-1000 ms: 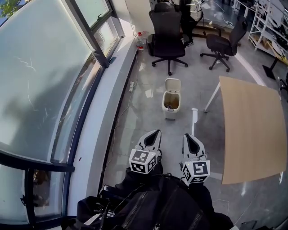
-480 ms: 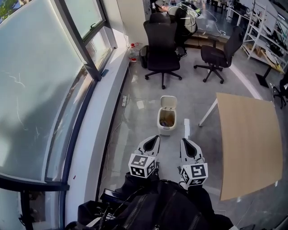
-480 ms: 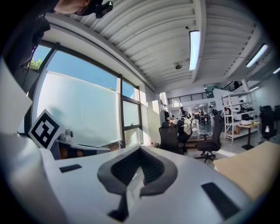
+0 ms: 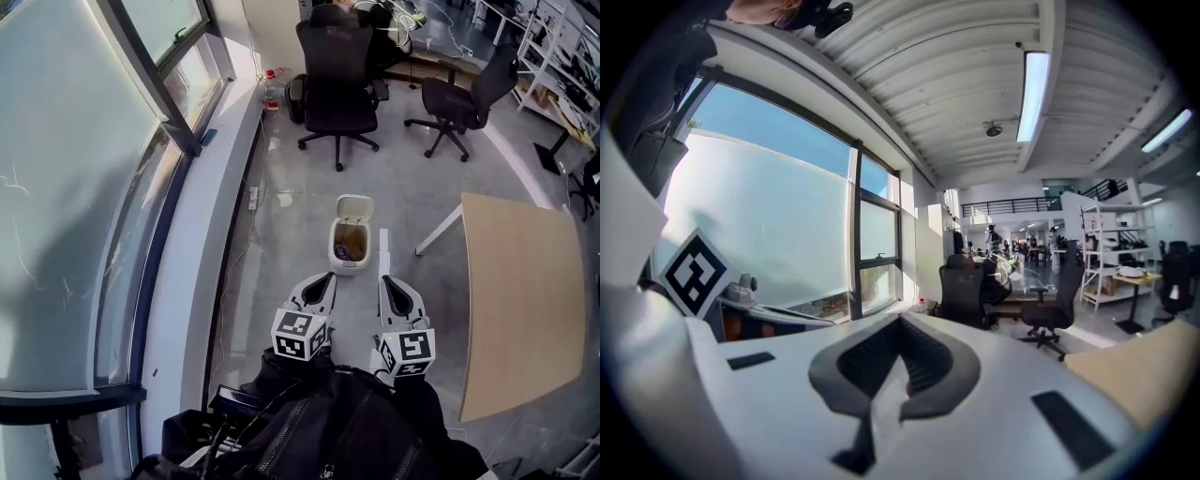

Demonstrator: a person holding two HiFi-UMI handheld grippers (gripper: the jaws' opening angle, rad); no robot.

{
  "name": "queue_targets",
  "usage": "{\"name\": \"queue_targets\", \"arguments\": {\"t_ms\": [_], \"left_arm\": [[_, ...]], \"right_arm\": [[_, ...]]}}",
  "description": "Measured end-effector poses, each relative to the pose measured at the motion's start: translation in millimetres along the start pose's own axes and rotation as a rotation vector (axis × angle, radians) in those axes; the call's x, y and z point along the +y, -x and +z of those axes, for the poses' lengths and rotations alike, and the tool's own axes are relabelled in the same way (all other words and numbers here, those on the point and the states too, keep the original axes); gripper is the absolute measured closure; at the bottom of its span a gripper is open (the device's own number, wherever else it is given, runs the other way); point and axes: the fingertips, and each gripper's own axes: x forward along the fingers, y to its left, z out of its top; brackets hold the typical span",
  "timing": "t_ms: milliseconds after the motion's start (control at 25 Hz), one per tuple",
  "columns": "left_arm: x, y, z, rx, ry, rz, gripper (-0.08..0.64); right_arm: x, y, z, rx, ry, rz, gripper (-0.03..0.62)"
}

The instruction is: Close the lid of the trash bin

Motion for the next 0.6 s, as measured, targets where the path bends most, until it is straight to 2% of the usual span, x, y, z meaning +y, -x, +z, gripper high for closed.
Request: {"name": "queue_targets", "arguments": {"t_ms": [320,600], "left_arm": [[25.9,-28.8,-3.6,0.051,0.020,-0.019,0.558],[49.6,-66.5,-12.2,0.077,0.014,0.022,0.558]], "right_arm": [[5.3,-35.8,-13.3,0.068,-0.012,0.009,0.589],[-13.0,-67.9,-35.8,0.118,-0.028,0.024,0.588]]}}
